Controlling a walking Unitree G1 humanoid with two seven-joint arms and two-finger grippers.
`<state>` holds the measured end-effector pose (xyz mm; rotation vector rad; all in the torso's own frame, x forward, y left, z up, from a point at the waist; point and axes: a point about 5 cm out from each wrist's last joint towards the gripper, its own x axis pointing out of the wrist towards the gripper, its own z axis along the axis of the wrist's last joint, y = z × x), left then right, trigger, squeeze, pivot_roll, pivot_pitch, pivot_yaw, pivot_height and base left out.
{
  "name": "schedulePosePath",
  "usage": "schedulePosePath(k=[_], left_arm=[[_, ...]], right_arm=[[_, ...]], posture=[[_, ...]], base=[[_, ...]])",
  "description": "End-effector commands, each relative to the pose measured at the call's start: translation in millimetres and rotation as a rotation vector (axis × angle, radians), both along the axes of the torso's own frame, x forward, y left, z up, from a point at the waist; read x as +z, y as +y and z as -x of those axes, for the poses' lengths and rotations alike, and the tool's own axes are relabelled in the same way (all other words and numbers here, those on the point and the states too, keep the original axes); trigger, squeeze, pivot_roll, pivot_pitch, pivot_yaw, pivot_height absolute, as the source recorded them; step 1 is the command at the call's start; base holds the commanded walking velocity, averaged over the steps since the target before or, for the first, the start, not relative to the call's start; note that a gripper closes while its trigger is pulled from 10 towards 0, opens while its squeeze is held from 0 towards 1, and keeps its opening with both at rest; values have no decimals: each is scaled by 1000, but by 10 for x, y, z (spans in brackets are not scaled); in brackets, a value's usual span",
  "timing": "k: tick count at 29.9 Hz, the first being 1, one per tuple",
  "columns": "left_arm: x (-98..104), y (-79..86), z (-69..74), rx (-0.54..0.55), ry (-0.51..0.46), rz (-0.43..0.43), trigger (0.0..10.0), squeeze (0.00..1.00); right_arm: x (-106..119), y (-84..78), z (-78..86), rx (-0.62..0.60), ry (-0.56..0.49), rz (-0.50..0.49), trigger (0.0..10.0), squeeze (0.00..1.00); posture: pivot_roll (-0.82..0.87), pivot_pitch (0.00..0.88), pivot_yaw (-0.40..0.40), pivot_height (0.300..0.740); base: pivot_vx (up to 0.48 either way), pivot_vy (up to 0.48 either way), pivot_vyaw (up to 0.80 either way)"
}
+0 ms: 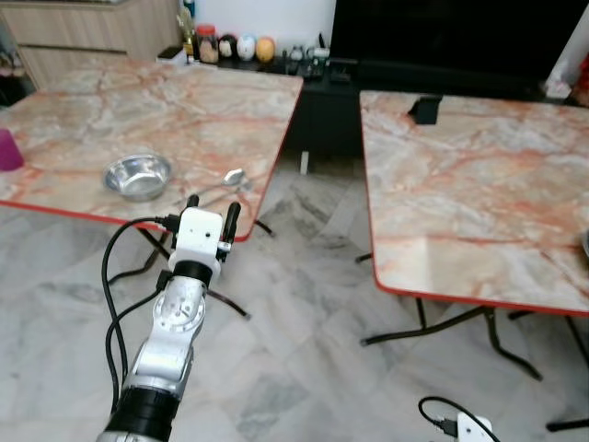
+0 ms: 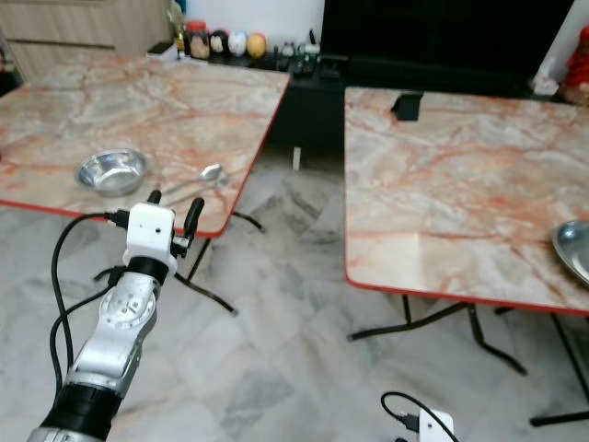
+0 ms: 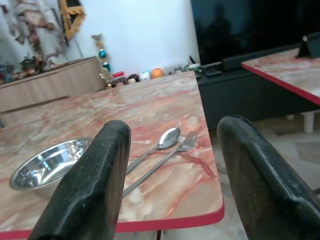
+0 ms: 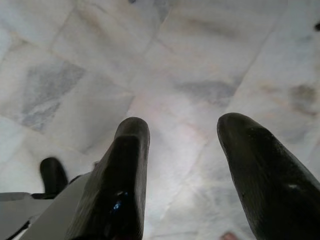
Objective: Setting the table
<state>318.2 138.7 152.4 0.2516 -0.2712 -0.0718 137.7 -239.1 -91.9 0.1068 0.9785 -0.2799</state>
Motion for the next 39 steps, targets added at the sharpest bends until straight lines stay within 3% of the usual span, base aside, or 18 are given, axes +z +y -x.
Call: schedulePosePath(k=[1, 39], left_arm=[[21, -89, -5, -27, -3, -12, 10000, 0], [25, -115, -25, -43, -3, -14, 10000, 0]], right_arm=[[3, -61, 41, -20, 2, 7, 10000, 0], [5, -49, 27, -14, -2, 4, 10000, 0]], posture=[[106, 0, -54, 740], [99, 0, -46, 740]], base=[[0, 394, 0], [0, 394, 0]])
